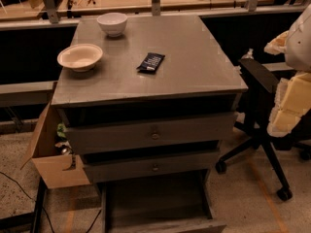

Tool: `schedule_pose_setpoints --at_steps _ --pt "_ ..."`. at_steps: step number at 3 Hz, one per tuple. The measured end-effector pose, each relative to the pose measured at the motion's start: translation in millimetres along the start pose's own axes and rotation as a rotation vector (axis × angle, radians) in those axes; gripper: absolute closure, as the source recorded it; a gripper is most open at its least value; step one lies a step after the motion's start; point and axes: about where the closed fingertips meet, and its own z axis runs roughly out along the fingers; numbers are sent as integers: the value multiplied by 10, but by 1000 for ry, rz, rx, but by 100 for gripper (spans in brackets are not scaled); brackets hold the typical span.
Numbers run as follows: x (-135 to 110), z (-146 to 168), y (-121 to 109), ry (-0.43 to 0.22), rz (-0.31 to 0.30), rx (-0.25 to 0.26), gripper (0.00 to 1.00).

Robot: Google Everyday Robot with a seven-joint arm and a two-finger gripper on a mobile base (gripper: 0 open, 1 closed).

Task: Place rxbar blueberry into bottom drawer

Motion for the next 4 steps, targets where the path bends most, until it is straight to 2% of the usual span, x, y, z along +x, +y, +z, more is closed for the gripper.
schedule_pose_setpoints --at_steps 2,3,4 --pt "-26 -21 7 -13 -23 14 0" --pt "-332 114 -206 -39 -252 108 0" --pt "-612 143 -362 -111 -434 183 0"
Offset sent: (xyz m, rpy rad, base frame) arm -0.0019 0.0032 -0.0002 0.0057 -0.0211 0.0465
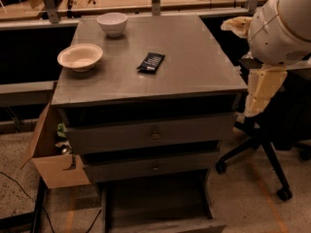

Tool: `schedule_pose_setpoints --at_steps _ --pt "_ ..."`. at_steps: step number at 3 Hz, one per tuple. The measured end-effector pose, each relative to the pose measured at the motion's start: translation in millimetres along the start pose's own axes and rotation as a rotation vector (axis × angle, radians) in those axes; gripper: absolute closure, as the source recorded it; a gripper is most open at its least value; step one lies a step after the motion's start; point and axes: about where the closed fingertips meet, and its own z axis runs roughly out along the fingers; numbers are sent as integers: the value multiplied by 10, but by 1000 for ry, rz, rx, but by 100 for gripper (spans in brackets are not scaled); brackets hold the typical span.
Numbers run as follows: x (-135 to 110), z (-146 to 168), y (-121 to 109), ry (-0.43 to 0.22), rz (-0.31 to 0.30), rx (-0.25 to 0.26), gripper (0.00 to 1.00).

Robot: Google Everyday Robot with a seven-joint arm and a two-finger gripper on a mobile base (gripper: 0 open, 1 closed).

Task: Place rxbar blueberry into bottom drawer

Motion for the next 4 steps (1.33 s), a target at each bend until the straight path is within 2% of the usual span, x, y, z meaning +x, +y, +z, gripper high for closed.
schedule_pose_setpoints --at_steps 1,2,3,4 --pt "-281 65 -215 -88 -177 69 0" --pt "-466 138 -382 -155 -362 101 0" --pt "-477 121 -386 -148 -448 111 0" --pt "-477 120 -385 -147 -448 111 0"
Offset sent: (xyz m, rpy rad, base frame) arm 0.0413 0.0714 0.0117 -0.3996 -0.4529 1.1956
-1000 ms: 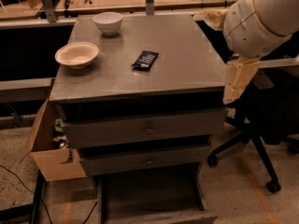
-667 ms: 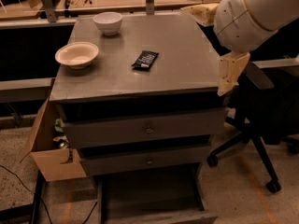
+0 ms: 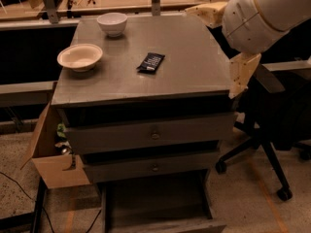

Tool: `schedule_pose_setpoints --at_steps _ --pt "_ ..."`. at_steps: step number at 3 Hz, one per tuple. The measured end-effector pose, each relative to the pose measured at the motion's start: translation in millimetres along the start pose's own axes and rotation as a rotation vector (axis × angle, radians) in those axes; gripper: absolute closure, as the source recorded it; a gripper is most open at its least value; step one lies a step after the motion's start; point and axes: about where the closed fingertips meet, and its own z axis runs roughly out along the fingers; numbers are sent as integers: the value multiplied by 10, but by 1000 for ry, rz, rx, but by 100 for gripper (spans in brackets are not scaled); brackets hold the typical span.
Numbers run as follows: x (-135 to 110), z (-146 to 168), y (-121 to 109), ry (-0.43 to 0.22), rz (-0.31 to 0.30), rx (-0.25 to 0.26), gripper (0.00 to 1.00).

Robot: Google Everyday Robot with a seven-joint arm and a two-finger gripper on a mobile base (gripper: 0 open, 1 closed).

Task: Place rxbar blueberry into bottom drawer

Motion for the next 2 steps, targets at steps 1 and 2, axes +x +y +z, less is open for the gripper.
schedule_pose_setpoints --at_steps 1,2 --pt "117 188 -75 45 -90 -25 0" --pt "403 468 -230 118 -251 -75 0"
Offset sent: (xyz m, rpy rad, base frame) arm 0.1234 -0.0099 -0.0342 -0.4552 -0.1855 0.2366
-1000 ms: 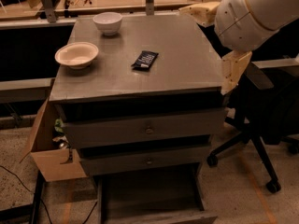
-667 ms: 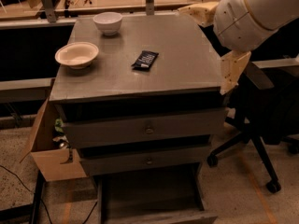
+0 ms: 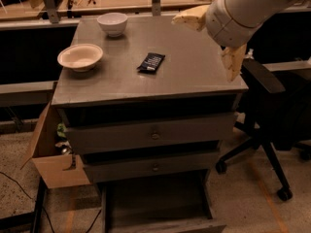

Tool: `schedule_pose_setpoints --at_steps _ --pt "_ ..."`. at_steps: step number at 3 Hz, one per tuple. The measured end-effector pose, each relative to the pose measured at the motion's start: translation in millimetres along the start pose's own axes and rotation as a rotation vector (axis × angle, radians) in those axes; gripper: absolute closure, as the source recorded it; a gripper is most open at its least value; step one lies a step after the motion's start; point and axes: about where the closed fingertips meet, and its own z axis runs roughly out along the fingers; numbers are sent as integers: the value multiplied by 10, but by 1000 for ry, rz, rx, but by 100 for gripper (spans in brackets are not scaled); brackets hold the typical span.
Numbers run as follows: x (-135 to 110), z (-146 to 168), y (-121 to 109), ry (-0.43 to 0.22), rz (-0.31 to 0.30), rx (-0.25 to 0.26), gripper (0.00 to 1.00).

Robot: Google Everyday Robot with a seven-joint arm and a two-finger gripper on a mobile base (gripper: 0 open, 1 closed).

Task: Place rxbar blueberry into bottom drawer

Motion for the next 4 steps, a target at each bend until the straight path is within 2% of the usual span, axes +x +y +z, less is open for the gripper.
schedule_pose_setpoints --at_steps 1,3,4 --pt "258 266 -88 10 -122 -29 0" --pt "539 887 -458 24 -330 -111 0" --pt "533 932 -490 24 -342 -114 0"
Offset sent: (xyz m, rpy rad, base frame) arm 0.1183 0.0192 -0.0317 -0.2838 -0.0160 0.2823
